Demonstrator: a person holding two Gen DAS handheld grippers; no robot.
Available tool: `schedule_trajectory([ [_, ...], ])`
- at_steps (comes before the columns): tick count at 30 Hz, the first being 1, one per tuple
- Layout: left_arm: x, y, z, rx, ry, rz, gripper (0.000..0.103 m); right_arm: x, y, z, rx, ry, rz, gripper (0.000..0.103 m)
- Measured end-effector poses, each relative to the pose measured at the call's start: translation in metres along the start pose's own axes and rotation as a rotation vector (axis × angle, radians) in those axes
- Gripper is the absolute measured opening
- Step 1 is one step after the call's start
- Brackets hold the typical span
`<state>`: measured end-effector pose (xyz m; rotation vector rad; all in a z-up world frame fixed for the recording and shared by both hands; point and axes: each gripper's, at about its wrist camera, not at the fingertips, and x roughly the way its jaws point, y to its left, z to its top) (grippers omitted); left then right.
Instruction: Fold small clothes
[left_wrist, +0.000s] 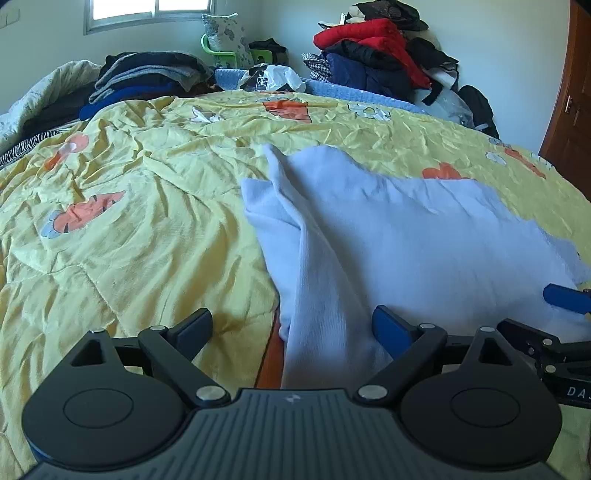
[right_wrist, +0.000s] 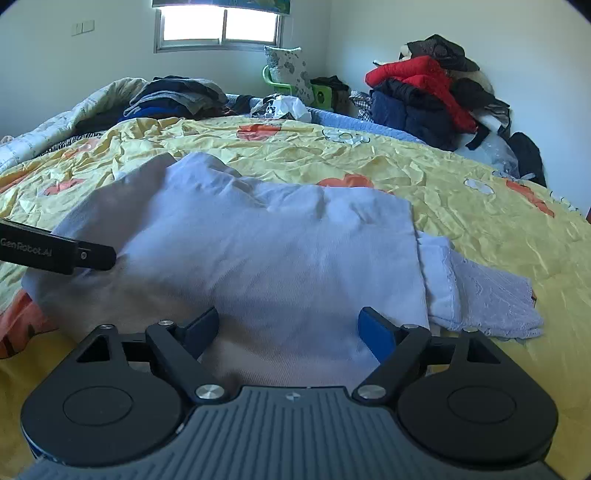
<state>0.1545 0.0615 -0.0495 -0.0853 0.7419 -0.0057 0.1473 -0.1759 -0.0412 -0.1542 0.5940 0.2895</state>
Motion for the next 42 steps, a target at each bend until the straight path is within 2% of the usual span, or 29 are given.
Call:
schedule_trajectory([
  [4,-0.002,0.0,-0.005,0.003,-0.009,0.006,0.095,0.0,-0.003,-0.001,0.015,-0.003,0.013,0.089],
  [9,-0.005,-0.001,-0.018,0.014,-0.073,0.016,0.099,0.0,-0.004,-0.001,0.017,0.002,0.044,0.097],
  [15,-0.008,0.005,-0.02,-0.011,-0.092,-0.01,0.099,-0.005,0.003,-0.004,-0.001,-0.022,-0.008,0.1],
  [19,-0.013,0.019,-0.024,-0.08,-0.122,-0.072,0.1,-0.007,0.003,-0.004,-0.005,-0.029,-0.02,0.1],
  [23,-0.018,0.037,-0.028,-0.185,-0.157,-0.135,0.102,-0.018,0.007,-0.007,0.021,-0.076,-0.097,0.102],
  [26,-0.019,0.046,-0.03,-0.242,-0.175,-0.164,0.103,-0.028,0.015,-0.013,0.089,-0.086,-0.017,0.102],
  [29,-0.018,0.047,-0.029,-0.253,-0.178,-0.178,0.103,-0.036,0.045,-0.015,-0.014,-0.1,0.037,0.102],
  [32,-0.019,0.051,-0.03,-0.269,-0.185,-0.195,0.103,-0.038,0.082,-0.014,-0.182,-0.114,0.02,0.102],
  [35,-0.019,0.058,-0.032,-0.3,-0.197,-0.223,0.103,-0.03,0.108,-0.015,-0.285,-0.089,0.02,0.101],
  [37,-0.019,0.058,-0.032,-0.296,-0.196,-0.224,0.103,-0.027,0.12,-0.016,-0.347,-0.079,-0.014,0.101],
  [42,-0.019,0.048,-0.03,-0.245,-0.183,-0.182,0.103,-0.019,0.127,-0.008,-0.34,-0.077,-0.028,0.101],
])
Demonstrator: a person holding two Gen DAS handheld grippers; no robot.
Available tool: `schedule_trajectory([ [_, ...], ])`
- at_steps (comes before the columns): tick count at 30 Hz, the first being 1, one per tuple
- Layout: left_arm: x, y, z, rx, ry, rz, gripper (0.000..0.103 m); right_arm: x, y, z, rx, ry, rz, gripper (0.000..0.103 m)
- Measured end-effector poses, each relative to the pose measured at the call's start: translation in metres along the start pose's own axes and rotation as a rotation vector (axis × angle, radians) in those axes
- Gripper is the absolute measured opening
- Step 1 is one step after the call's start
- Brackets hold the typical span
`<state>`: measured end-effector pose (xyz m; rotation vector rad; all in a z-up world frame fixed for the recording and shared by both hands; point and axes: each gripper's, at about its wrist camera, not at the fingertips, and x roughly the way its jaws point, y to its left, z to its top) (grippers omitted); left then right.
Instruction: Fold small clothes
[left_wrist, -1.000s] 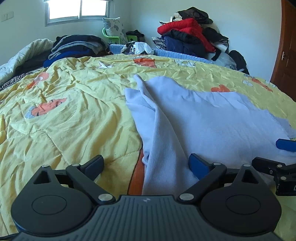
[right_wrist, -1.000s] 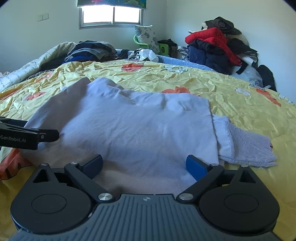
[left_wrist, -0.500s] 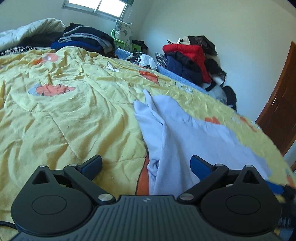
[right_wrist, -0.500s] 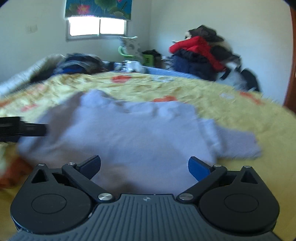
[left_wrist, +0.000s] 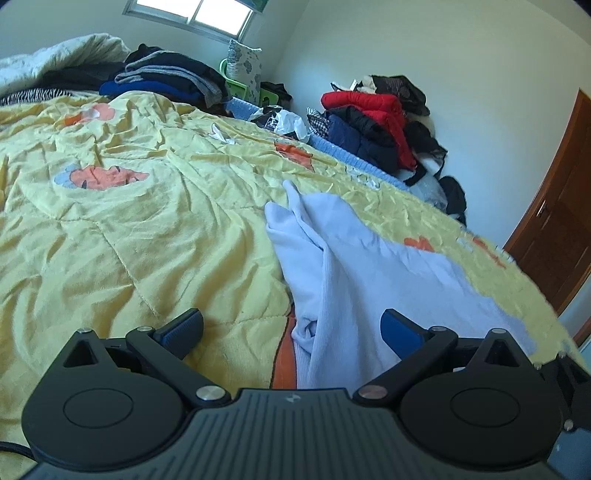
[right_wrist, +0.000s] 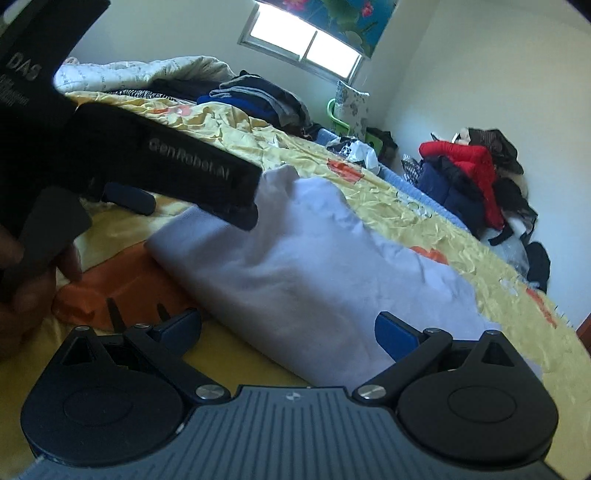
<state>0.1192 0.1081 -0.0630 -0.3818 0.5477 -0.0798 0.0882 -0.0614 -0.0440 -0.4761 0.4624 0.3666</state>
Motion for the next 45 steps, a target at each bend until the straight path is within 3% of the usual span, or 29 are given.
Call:
schedule_trajectory([
  [6,0.0,-0.002,-0.001,0.011,0.003,0.007,0.103,0.007,-0.009,-0.001,0.051,0.02,0.029,0.102],
  [12,-0.001,-0.001,-0.001,0.007,0.001,0.005,0.103,0.001,0.002,-0.005,0.001,0.0,-0.002,0.102],
  [16,-0.011,0.005,0.0,-0.046,0.0,0.0,0.103,-0.008,-0.003,-0.009,0.029,0.005,0.043,0.098],
  [17,-0.018,0.008,-0.001,-0.064,-0.011,-0.014,0.103,-0.025,-0.022,-0.017,0.127,-0.009,0.112,0.098],
  [18,-0.026,0.011,-0.003,-0.071,-0.031,-0.031,0.103,-0.034,-0.034,-0.023,0.176,-0.024,0.121,0.098],
  [24,-0.042,0.003,0.004,-0.008,-0.069,-0.091,0.103,-0.052,-0.129,-0.058,0.437,-0.028,-0.037,0.093],
  [26,-0.041,-0.01,0.008,0.043,-0.087,-0.111,0.103,-0.048,-0.163,-0.066,0.535,-0.011,-0.07,0.087],
  [28,-0.036,-0.027,0.01,0.113,-0.071,-0.096,0.103,-0.046,-0.173,-0.07,0.571,-0.016,-0.067,0.078],
  [30,-0.025,-0.038,0.007,0.158,-0.02,-0.055,0.103,-0.033,-0.197,-0.078,0.668,-0.014,0.009,0.075],
  [33,-0.018,-0.038,0.0,0.147,0.004,-0.034,0.102,-0.017,-0.2,-0.087,0.722,0.023,0.063,0.056],
  [34,-0.018,-0.038,-0.002,0.142,0.0,-0.025,0.092,-0.013,-0.198,-0.09,0.729,0.036,0.07,0.041],
  [35,-0.019,-0.038,-0.004,0.144,0.002,-0.02,0.062,-0.013,-0.195,-0.092,0.729,0.041,0.069,0.034],
  [36,-0.018,-0.038,-0.005,0.155,0.02,-0.015,0.045,-0.014,-0.191,-0.092,0.727,0.04,0.074,0.021],
  [37,-0.015,-0.037,-0.006,0.162,0.05,-0.006,0.026,-0.014,-0.19,-0.093,0.728,0.033,0.079,0.017],
  [40,-0.011,-0.027,-0.008,0.1,0.09,-0.039,0.008,-0.018,-0.189,-0.095,0.729,0.02,0.082,0.009],
  [45,-0.025,-0.025,-0.009,0.11,0.078,-0.086,0.005,-0.03,-0.204,-0.103,0.792,0.006,0.11,0.003],
])
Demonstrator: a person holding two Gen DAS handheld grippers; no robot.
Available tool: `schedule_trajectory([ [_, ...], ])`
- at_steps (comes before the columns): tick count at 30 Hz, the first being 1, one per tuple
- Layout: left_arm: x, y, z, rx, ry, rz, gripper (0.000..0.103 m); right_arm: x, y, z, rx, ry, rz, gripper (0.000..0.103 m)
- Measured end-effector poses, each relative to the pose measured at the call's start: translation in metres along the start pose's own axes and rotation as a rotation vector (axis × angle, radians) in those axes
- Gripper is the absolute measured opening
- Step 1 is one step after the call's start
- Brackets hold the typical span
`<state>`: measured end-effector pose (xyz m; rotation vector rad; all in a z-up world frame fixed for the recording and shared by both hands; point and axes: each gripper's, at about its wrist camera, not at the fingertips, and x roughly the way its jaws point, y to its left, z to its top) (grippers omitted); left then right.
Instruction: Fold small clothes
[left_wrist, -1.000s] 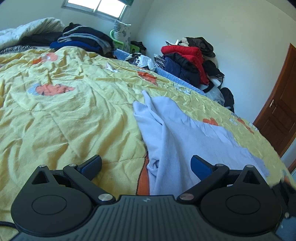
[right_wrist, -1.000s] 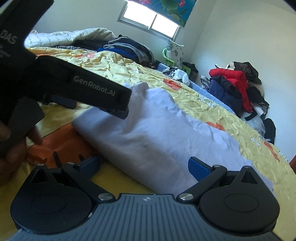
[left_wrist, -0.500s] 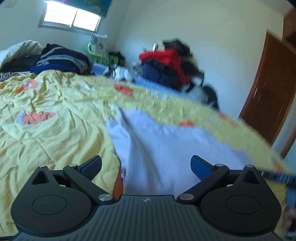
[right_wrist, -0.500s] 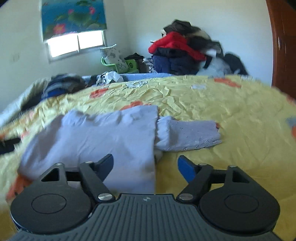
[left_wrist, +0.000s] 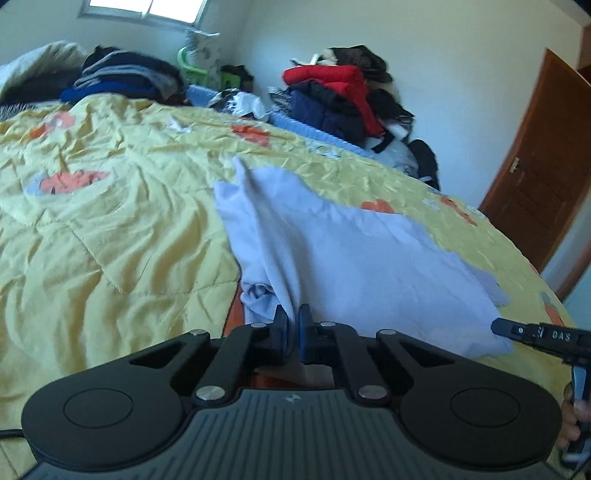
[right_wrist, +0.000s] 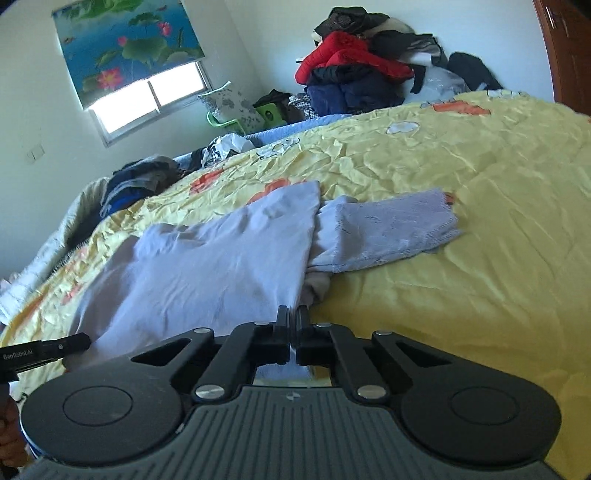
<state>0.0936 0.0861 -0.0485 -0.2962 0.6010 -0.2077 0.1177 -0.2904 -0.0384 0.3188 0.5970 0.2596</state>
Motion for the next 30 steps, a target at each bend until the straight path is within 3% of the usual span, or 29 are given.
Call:
schedule_trajectory([
  [9,-0.003,0.017,-0.008,-0.018,0.068,-0.045,0.006,-0.01,-0.003,-0.006,-0.019,0.037,0.003,0.004],
  [10,-0.003,0.018,-0.007,-0.022,0.07,-0.049,0.006,-0.007,-0.002,-0.007,-0.028,0.053,-0.006,0.013],
  [11,-0.004,0.018,-0.004,-0.023,0.075,-0.054,0.008,-0.007,0.001,-0.008,-0.053,0.053,-0.051,0.014],
  [12,-0.006,0.017,-0.001,-0.019,0.082,-0.048,0.009,-0.009,0.004,-0.007,-0.06,0.044,-0.073,0.026],
  [13,-0.008,0.017,0.001,-0.015,0.086,-0.033,0.014,-0.013,0.009,-0.006,-0.076,0.022,-0.105,0.041],
  [15,-0.015,0.016,0.009,-0.008,0.069,0.013,0.032,-0.021,0.027,-0.003,-0.156,-0.042,-0.153,0.046],
  [17,-0.024,0.013,0.016,0.005,0.014,0.061,0.076,-0.017,0.045,0.0,-0.239,-0.048,-0.132,0.051],
  [18,-0.026,0.01,0.02,0.018,-0.019,0.076,0.081,-0.012,0.052,0.001,-0.266,-0.039,-0.109,0.056],
  [20,-0.025,0.0,0.028,0.071,-0.055,0.089,0.082,-0.005,0.058,0.001,-0.289,-0.022,-0.088,0.057],
  [24,0.008,-0.009,0.024,0.179,0.052,0.204,0.081,0.034,0.065,-0.008,-0.315,0.086,-0.109,0.061],
  [25,0.011,-0.004,0.019,0.168,0.074,0.211,0.081,0.032,0.065,-0.008,-0.315,0.07,-0.115,0.062],
  [28,0.005,0.016,0.016,0.057,0.072,0.133,0.081,0.024,0.069,-0.006,-0.309,0.063,-0.139,0.066],
  [30,0.002,0.028,0.023,-0.033,0.063,0.092,0.082,0.014,0.092,-0.007,-0.355,0.018,-0.124,0.07],
])
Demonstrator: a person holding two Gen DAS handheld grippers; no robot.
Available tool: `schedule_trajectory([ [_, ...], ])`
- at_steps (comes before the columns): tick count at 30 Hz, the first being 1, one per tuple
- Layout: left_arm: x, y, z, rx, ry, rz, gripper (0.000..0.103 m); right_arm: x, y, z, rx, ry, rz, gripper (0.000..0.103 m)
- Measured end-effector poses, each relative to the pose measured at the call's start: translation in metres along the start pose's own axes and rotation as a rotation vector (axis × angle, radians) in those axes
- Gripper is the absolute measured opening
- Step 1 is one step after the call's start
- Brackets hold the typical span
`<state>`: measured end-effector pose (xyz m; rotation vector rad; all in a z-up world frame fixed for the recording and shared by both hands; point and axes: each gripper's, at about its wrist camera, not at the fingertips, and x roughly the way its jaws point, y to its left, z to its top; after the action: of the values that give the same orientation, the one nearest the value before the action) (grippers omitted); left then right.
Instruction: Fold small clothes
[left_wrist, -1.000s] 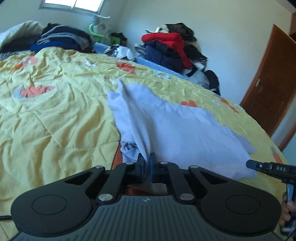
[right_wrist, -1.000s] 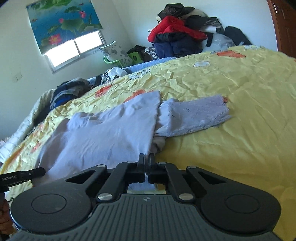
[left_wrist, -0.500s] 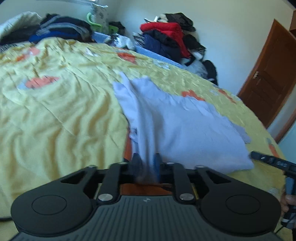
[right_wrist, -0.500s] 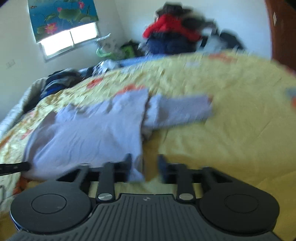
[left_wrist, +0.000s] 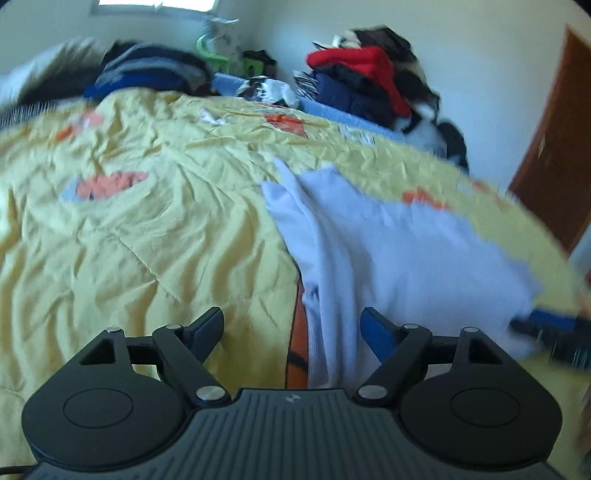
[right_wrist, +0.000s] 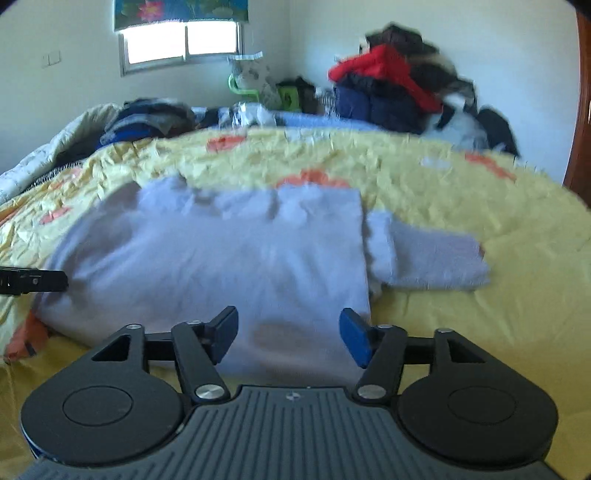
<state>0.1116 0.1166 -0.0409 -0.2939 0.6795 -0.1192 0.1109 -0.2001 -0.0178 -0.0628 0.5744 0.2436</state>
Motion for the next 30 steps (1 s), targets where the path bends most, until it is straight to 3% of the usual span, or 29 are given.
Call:
schedule_trajectory([
  [3,0.006,0.01,0.015,-0.073,0.022,-0.028,0.082,-0.006,0.035,-0.001,-0.086,-0.025,0.056,0.076],
  [7,0.015,-0.001,0.027,-0.007,0.033,0.079,0.084,-0.005,0.081,-0.012,-0.213,-0.03,0.078,0.081],
  [13,0.02,-0.014,0.025,0.052,0.016,0.15,0.089,-0.009,0.123,-0.025,-0.359,-0.014,0.086,0.09],
  [18,0.023,-0.016,0.024,0.067,0.02,0.158,0.091,-0.016,0.132,-0.028,-0.419,-0.043,0.055,0.094],
  [30,0.031,-0.011,0.025,0.053,0.028,0.172,0.102,-0.008,0.139,-0.037,-0.427,-0.039,0.024,0.095],
])
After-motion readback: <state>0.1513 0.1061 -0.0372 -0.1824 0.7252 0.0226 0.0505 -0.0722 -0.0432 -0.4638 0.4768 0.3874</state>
